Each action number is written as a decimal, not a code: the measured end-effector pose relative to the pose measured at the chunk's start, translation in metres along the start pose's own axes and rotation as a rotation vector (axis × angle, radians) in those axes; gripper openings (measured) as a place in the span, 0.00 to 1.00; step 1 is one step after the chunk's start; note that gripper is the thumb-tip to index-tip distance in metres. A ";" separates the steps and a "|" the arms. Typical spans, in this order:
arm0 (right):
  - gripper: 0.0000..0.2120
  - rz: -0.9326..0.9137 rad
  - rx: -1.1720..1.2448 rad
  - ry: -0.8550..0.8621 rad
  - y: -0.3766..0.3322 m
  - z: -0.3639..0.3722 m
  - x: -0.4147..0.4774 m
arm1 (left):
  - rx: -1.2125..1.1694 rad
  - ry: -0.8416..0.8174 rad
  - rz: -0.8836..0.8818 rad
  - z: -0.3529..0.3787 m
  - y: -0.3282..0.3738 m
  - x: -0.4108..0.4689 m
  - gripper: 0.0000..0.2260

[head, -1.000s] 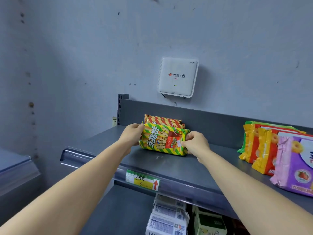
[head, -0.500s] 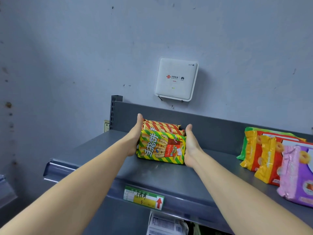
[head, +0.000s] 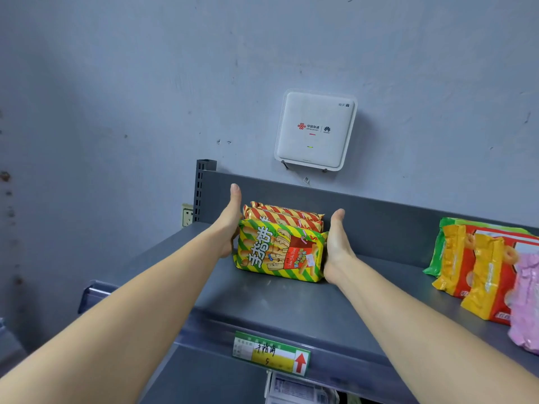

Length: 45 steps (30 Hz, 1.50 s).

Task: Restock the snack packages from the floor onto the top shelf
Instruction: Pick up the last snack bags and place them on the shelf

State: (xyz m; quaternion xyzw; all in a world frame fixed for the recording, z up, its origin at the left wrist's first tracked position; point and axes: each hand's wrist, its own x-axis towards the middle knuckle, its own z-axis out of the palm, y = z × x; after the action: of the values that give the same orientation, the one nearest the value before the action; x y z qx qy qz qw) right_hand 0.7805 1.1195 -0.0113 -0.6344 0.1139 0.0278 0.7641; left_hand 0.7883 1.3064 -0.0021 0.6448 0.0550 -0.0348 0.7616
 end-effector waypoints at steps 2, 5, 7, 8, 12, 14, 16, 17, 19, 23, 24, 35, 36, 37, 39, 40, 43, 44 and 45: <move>0.44 0.021 0.043 0.023 0.001 0.001 0.005 | -0.026 -0.032 -0.016 0.002 -0.001 0.005 0.40; 0.42 0.005 0.059 0.044 -0.003 0.003 0.011 | -0.062 -0.060 -0.017 0.004 0.001 0.012 0.40; 0.41 -0.049 0.021 0.016 -0.003 0.007 0.014 | -0.063 -0.075 -0.002 0.006 0.000 0.015 0.40; 0.41 -0.072 -0.002 0.010 -0.002 0.009 0.014 | -0.052 -0.083 0.015 0.006 -0.001 0.017 0.40; 0.41 -0.103 -0.044 0.014 0.005 0.011 0.019 | 0.027 -0.082 0.026 0.006 -0.005 0.027 0.39; 0.39 -0.100 -0.061 0.026 0.003 0.009 0.021 | 0.073 -0.055 0.012 0.006 -0.005 0.030 0.38; 0.38 -0.087 -0.086 0.031 0.001 0.008 0.022 | 0.081 -0.051 -0.002 0.006 -0.005 0.030 0.36; 0.38 -0.086 -0.095 0.029 0.000 0.008 0.022 | 0.077 -0.062 -0.007 0.006 -0.005 0.028 0.36; 0.38 -0.083 -0.105 0.023 -0.001 0.008 0.018 | 0.083 -0.077 -0.006 0.005 -0.004 0.024 0.36; 0.36 -0.138 -0.162 0.054 -0.009 0.001 0.010 | 0.202 0.093 0.096 0.006 0.007 0.019 0.33; 0.34 -0.156 -0.204 0.077 -0.013 -0.002 0.007 | 0.294 0.192 0.161 0.006 0.011 0.020 0.33; 0.36 -0.530 -0.620 0.435 -0.086 -0.069 -0.047 | 0.574 0.082 0.562 0.083 0.057 -0.004 0.20; 0.35 -0.546 -0.616 0.454 -0.093 -0.081 -0.051 | 0.558 0.050 0.572 0.095 0.057 -0.006 0.22; 0.35 -0.564 -0.614 0.480 -0.099 -0.093 -0.057 | 0.549 0.028 0.581 0.108 0.056 -0.008 0.23; 0.34 -0.614 -0.614 0.550 -0.110 -0.120 -0.068 | 0.545 -0.018 0.595 0.134 0.052 -0.013 0.24; 0.34 -0.635 -0.616 0.589 -0.115 -0.135 -0.074 | 0.552 -0.050 0.596 0.148 0.048 -0.016 0.23; 0.33 -0.652 -0.600 0.697 -0.125 -0.184 -0.088 | 0.579 -0.135 0.591 0.190 0.034 -0.023 0.16; 0.33 -0.665 -0.582 0.743 -0.127 -0.201 -0.092 | 0.576 -0.158 0.578 0.205 0.029 -0.026 0.14; 0.32 -0.684 -0.554 0.798 -0.131 -0.218 -0.096 | 0.564 -0.186 0.565 0.219 0.024 -0.028 0.15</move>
State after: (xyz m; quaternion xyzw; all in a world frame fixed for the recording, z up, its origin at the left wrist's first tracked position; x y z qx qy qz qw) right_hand 0.6816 0.8909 0.0975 -0.7724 0.1699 -0.4318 0.4338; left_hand 0.7722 1.0942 0.0606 0.8122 -0.2050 0.1038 0.5362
